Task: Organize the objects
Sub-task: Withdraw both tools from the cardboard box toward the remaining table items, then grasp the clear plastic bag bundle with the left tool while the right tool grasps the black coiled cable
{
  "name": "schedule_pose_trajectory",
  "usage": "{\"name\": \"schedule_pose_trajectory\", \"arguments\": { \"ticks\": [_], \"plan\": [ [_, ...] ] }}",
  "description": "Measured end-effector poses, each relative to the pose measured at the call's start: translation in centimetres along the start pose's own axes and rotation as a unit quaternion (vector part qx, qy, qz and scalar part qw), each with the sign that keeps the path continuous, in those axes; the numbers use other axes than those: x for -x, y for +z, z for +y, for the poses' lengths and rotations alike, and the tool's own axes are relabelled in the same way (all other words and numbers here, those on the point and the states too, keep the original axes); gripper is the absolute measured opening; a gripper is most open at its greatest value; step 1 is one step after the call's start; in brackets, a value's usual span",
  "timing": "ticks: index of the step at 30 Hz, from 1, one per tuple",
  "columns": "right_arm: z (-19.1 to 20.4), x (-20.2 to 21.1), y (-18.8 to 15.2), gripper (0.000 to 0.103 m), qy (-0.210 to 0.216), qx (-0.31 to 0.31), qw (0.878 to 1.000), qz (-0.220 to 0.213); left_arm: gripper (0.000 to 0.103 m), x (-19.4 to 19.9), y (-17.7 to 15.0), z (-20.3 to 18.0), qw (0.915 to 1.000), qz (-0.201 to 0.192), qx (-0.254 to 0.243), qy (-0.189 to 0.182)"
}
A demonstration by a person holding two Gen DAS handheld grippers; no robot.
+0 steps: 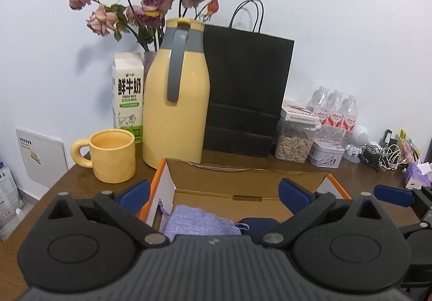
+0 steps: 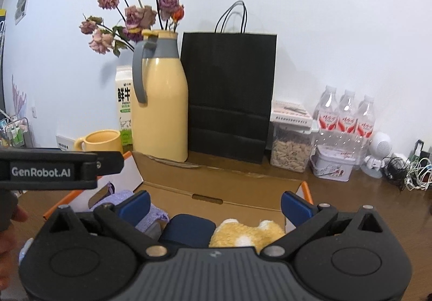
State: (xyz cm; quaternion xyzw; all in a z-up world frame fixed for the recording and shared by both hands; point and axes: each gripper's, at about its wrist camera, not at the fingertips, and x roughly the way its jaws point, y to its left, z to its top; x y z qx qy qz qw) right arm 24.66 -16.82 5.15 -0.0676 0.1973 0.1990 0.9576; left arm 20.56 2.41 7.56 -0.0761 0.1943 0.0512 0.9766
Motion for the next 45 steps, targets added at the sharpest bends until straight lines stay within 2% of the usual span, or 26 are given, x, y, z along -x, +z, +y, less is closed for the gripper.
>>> {"name": "schedule_pose_trajectory", "arguments": {
  "ticks": [8, 21, 30, 40, 45],
  "plan": [
    [-0.8, 4.0, -0.8, 0.103, -0.006, -0.004, 1.0, -0.016, 0.103, 3.6, -0.6, 0.2, 0.9999, -0.006, -0.005, 0.01],
    [-2.0, 8.8, -4.2, 0.103, -0.012, -0.01, 1.0, -0.007, 0.103, 7.5, -3.6, 2.4, 0.9991, 0.014, -0.006, 0.039],
    [-3.1, 10.5, -7.1, 0.103, -0.016, -0.015, 1.0, 0.016, 0.103, 9.6, -6.3, 3.5, 0.9985, 0.035, -0.014, 0.04],
    [-5.0, 11.7, -11.1, 0.103, -0.024, -0.015, 0.998, 0.061, 0.103, 11.2, -9.5, 4.1, 0.9971, 0.059, -0.037, 0.031],
    [-5.6, 11.8, -13.0, 0.103, -0.021, -0.008, 0.996, 0.086, 0.103, 11.3, -11.0, 4.9, 0.9963, 0.074, -0.029, 0.032]
  ]
}}
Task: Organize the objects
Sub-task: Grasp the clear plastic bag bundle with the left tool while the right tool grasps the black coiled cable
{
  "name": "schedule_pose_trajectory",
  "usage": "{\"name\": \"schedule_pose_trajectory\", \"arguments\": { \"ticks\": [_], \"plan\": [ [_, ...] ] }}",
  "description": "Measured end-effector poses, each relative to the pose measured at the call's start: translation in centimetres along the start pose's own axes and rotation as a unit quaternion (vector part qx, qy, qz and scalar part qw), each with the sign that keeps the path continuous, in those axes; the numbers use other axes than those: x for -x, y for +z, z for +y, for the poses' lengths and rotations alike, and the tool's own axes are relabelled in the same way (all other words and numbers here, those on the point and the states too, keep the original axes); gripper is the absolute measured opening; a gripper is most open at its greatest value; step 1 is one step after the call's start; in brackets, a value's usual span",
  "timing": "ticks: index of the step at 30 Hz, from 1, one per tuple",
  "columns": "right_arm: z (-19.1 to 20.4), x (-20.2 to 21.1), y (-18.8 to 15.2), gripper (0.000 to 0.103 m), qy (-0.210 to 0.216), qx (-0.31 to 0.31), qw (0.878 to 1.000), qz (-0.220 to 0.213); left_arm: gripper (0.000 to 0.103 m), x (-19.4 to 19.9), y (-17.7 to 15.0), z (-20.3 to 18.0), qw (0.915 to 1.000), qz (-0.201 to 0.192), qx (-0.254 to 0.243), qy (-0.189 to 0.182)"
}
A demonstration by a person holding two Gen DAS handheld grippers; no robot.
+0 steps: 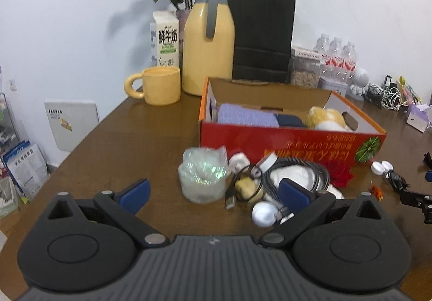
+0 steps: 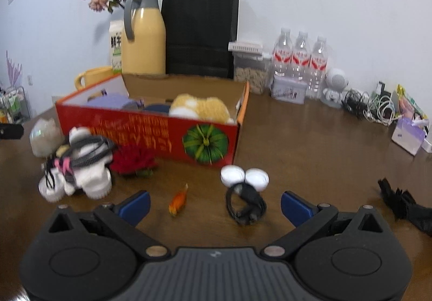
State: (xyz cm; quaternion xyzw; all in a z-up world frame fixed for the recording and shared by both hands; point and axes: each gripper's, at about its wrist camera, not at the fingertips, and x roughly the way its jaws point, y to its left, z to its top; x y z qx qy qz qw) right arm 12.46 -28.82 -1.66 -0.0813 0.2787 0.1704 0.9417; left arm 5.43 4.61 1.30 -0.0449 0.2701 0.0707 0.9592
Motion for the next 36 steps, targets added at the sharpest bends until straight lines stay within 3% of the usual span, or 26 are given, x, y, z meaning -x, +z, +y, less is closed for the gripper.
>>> {"name": "schedule_pose_trajectory", "arguments": {
  "ticks": [6, 12, 14, 16, 21, 23, 31, 36],
  "plan": [
    [-1.2, -0.7, -0.9, 0.101, -0.006, -0.011, 1.0, 0.013, 0.103, -0.4, -0.7, 0.7, 0.9998, 0.009, 0.016, 0.005],
    [-2.3, -1.8, -0.3, 0.088, -0.007, -0.011, 1.0, 0.018, 0.103, -0.6, -0.8, 0.8, 0.9996, 0.011, 0.026, 0.007],
    [-2.8, -2.5, 0.0, 0.077, -0.005, -0.012, 1.0, 0.023, 0.103, -0.6, -0.8, 0.8, 0.9995, 0.012, 0.028, 0.008],
    [-3.3, -3.5, 0.4, 0.076, -0.001, -0.019, 0.999, 0.032, 0.103, -0.7, -0.8, 0.8, 0.9994, 0.013, 0.03, 0.009],
    [-3.9, -5.5, 0.6, 0.056, 0.013, -0.03, 0.998, 0.052, 0.103, -0.6, -0.8, 1.1, 0.999, 0.015, 0.038, 0.015],
    [-3.8, -5.7, 0.4, 0.039, 0.021, -0.03, 0.998, 0.047, 0.103, -0.6, -0.7, 1.1, 0.999, 0.014, 0.039, 0.015],
    [-2.9, -5.3, 0.1, 0.037, 0.009, -0.016, 1.0, 0.022, 0.103, -1.3, -0.5, 1.3, 0.9988, 0.013, 0.044, 0.014],
    [-2.1, -4.1, 0.1, 0.037, 0.006, -0.009, 1.0, -0.017, 0.103, -2.4, -0.4, 1.9, 0.9983, 0.012, 0.055, 0.016]
  ]
}}
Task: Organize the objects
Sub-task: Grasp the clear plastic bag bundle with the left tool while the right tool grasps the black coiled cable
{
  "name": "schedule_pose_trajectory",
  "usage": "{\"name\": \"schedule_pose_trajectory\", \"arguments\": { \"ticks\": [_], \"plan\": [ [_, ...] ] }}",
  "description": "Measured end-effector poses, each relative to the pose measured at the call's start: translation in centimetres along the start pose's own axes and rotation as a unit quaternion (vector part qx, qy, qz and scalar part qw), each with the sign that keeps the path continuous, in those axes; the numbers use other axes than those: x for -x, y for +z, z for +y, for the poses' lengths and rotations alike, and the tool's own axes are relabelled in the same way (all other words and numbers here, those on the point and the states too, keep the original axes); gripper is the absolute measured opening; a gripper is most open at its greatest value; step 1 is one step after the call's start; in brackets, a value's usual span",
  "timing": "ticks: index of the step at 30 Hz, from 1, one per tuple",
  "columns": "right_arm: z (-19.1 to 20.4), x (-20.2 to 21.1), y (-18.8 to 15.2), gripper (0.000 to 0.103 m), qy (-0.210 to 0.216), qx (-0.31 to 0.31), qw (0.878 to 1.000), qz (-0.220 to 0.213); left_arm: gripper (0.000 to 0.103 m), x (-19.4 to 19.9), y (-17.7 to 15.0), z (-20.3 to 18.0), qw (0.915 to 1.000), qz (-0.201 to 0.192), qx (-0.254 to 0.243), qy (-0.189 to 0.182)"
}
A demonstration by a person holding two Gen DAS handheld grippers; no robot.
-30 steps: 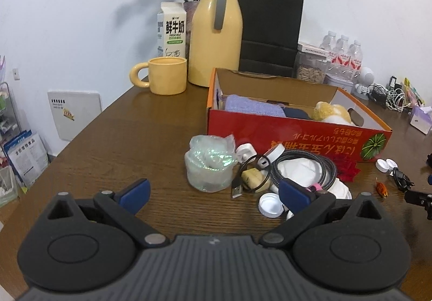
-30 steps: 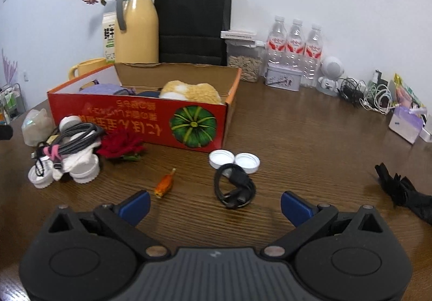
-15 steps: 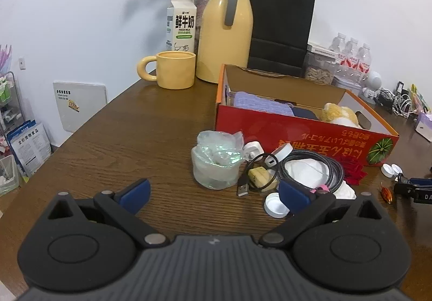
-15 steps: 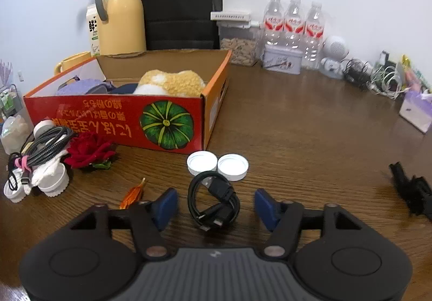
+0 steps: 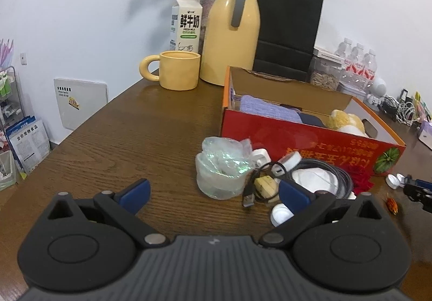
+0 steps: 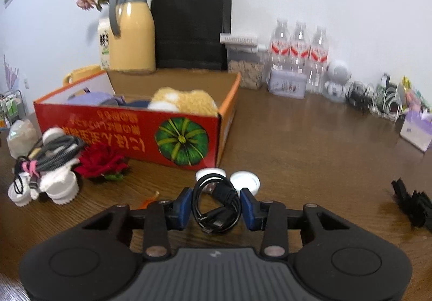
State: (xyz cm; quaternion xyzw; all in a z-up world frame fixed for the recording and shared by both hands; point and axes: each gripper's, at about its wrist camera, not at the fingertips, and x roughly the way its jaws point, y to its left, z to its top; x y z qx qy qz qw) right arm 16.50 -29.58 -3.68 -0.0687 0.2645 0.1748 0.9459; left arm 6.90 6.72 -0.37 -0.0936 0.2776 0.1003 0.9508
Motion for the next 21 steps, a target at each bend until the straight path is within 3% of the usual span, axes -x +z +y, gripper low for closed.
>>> {"name": "schedule_pose_trajectory", "arguments": {
  "ticks": [6, 15, 18, 21],
  "plan": [
    [1.6, 1.3, 0.2, 0.037, -0.011, 0.018, 0.999, -0.044, 0.103, -2.2, 1.0, 0.1, 1.0, 0.003, 0.002, 0.008],
    [1.9, 1.2, 0.3, 0.037, -0.016, 0.017, 0.999, -0.042, 0.103, -5.2, 1.2, -0.4, 0.9996, 0.017, 0.0, 0.023],
    [2.0, 1.0, 0.3, 0.037, -0.016, 0.015, 0.999, -0.036, 0.095, -5.6, 1.0, -0.2, 0.9996, 0.015, 0.003, 0.022],
    [2.1, 0.8, 0.3, 0.037, -0.016, 0.015, 0.999, -0.032, 0.075, -5.9, 0.9, 0.0, 0.9998, 0.019, 0.005, 0.008]
  ]
}}
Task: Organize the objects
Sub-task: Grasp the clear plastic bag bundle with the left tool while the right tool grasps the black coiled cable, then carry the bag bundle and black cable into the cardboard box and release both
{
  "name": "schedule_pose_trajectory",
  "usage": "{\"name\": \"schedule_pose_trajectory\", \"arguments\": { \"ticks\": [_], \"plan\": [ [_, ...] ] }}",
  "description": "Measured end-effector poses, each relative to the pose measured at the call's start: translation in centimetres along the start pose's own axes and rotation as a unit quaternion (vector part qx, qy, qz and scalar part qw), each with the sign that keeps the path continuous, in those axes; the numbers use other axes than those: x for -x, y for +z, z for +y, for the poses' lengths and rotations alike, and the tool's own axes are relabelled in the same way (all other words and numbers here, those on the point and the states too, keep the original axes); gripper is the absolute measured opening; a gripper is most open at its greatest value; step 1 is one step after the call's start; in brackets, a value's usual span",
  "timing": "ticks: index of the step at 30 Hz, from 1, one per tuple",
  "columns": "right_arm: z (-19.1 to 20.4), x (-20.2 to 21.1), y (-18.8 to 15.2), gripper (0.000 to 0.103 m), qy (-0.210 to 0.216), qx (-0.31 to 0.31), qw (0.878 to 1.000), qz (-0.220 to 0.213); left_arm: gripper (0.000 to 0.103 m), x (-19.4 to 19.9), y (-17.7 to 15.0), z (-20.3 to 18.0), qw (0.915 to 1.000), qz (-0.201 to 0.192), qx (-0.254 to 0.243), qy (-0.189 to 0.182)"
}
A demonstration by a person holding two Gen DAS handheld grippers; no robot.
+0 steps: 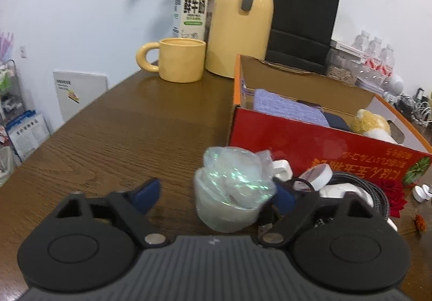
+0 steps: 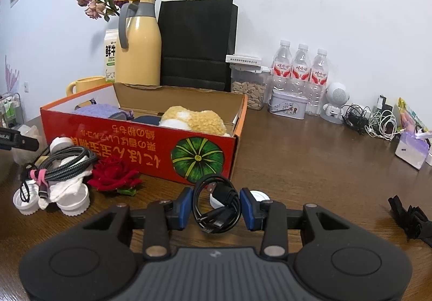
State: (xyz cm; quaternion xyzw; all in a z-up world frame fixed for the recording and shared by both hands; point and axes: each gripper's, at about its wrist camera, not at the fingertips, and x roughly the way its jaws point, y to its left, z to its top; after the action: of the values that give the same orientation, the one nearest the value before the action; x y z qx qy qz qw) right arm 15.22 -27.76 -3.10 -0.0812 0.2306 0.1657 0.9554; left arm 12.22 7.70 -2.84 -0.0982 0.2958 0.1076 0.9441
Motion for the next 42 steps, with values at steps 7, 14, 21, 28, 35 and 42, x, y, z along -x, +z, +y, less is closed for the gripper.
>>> {"name": "schedule_pose_trajectory", "arguments": {
  "ticks": [7, 14, 21, 28, 35, 42],
  "plan": [
    [0.4, 0.0, 0.1, 0.037, 0.003, 0.0, 1.0, 0.0, 0.041, 0.0, -0.3, 0.0, 0.9998, -0.002, -0.002, -0.017],
    [0.5, 0.1, 0.1, 0.037, -0.001, -0.002, 1.0, -0.005, 0.04, 0.5, -0.3, -0.2, 0.9998, -0.018, -0.006, -0.01],
    [0.7, 1.0, 0.0, 0.037, -0.003, -0.004, 0.999, -0.033, 0.039, 2.4, 0.3, -0.5, 0.9988, -0.048, -0.01, -0.005],
    [1.5, 1.4, 2.1, 0.036, 0.024, -0.008, 0.998, -0.06, 0.039, 5.0, 2.8, -1.9, 0.9951, -0.091, -0.025, -0.029],
    [3.2, 0.4, 6.0, 0.036, 0.045, 0.004, 0.995, -0.091, 0.039, 5.1, 5.6, -4.6, 0.9909, -0.117, -0.037, -0.054],
    [5.3, -2.6, 9.4, 0.036, 0.058, 0.002, 0.994, -0.095, 0.039, 2.4, 8.1, -7.3, 0.9902, -0.109, -0.047, -0.075]
  ]
}}
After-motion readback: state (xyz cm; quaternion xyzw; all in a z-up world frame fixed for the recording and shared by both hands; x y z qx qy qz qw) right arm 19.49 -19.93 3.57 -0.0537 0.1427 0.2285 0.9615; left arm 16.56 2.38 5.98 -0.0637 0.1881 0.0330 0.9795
